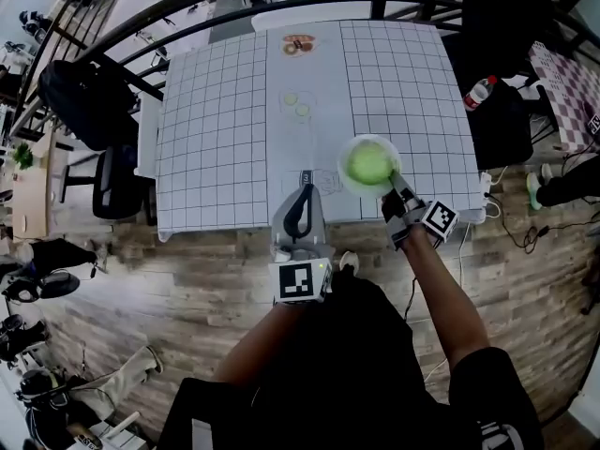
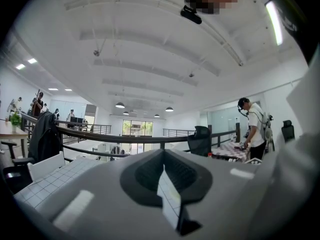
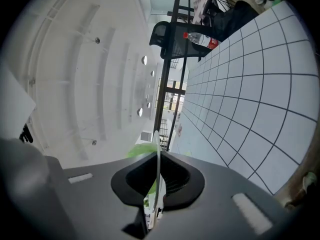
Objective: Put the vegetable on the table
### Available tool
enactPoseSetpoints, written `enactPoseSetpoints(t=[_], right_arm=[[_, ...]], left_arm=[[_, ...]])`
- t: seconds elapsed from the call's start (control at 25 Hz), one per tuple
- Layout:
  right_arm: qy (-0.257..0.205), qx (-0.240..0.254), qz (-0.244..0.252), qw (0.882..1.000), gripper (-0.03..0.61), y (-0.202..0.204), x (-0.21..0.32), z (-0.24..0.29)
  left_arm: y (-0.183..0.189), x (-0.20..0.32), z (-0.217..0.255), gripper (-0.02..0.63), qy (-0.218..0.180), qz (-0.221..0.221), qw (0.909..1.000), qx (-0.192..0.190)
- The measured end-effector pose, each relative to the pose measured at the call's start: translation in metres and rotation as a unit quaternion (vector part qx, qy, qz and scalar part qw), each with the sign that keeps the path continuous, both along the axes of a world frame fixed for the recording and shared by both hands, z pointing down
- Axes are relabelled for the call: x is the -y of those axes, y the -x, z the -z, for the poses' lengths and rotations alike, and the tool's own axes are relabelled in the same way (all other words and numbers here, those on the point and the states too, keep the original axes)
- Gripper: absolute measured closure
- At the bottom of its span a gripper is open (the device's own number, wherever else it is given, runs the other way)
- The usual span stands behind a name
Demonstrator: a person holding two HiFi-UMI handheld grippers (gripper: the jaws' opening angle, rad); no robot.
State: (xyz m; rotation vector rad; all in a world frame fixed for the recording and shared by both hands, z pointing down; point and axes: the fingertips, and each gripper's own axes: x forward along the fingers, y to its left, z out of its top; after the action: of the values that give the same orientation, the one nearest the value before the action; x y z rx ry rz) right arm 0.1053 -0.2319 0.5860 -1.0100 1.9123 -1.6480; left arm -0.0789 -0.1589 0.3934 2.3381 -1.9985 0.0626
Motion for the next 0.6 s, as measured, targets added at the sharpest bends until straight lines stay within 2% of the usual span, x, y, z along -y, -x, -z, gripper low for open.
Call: enactPoseSetpoints(t=[0.48,0.6], right_arm=[[0.034,-0.025,-0.016,0.999,0.568,-0.011,0.014,-0.054],[0.019,-0.006,-0.021,1.000,0.569,-0.010,0.022,-0.062]], left_arm=[[-0.014,0.012,-0.021,0.604,0.017,-0.010,0.9998,0.009],[-0.021,0.017,-0.030,0.604,0.027,-0.007,0.9996,0.001]])
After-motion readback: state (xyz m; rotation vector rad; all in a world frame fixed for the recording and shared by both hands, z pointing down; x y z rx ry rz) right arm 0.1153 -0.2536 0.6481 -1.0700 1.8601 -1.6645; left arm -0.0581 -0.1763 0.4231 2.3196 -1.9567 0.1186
